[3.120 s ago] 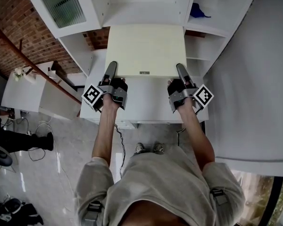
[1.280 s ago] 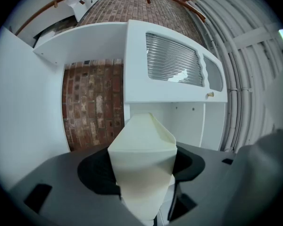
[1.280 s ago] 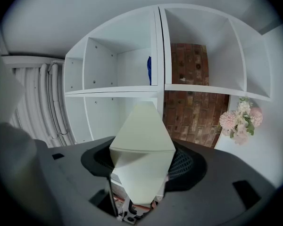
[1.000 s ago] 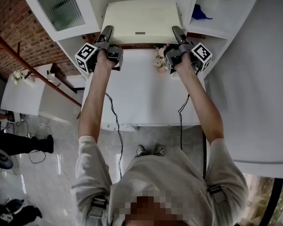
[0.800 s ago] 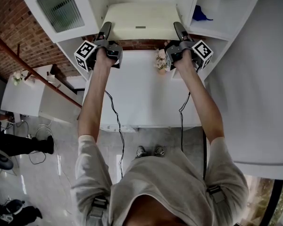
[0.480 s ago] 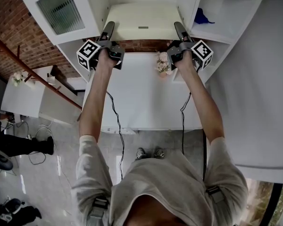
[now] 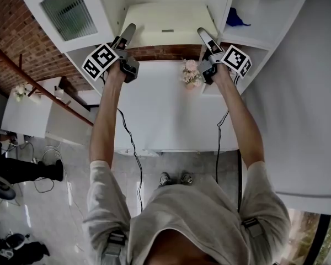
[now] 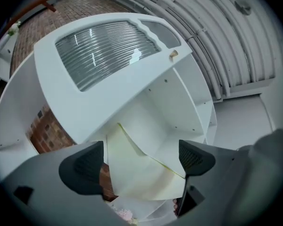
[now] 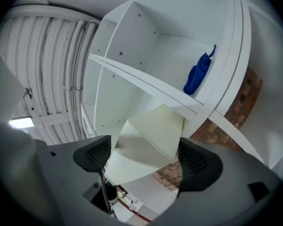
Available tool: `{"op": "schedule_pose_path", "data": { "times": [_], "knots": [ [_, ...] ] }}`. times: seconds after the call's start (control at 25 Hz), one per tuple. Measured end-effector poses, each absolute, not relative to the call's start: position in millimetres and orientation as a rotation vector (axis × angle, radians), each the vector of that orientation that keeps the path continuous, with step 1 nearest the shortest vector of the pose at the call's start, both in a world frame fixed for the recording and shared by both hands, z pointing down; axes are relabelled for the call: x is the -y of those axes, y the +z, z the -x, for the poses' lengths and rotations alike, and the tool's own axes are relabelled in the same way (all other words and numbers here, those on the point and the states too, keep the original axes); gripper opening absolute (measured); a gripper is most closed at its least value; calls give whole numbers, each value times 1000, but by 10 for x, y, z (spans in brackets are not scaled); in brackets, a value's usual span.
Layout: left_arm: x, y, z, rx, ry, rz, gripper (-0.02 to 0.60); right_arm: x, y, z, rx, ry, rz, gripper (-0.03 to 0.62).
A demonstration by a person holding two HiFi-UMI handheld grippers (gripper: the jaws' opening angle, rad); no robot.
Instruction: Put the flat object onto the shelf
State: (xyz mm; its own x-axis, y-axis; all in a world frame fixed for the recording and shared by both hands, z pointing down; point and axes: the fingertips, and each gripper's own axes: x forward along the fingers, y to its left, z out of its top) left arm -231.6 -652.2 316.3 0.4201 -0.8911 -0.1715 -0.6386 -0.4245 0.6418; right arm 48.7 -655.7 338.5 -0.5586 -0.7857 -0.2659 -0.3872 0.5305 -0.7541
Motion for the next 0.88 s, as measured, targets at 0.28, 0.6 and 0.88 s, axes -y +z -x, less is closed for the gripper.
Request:
{"op": "schedule_pose_path", "data": {
  "times": [0.28, 0.6, 0.88],
  "knots": [
    [6261, 3219, 2308, 1745, -287, -2434, 485, 6508, 3404, -508, -2105, -869, 982, 413],
    [5714, 3079, 2065, 2070, -104, -2586, 433, 6492, 3385, -542, -2079, -873, 984, 413],
    [5895, 3387, 1688, 1973, 58, -2555, 17, 6482, 3382, -549, -2085, -861, 998, 411]
  ]
}}
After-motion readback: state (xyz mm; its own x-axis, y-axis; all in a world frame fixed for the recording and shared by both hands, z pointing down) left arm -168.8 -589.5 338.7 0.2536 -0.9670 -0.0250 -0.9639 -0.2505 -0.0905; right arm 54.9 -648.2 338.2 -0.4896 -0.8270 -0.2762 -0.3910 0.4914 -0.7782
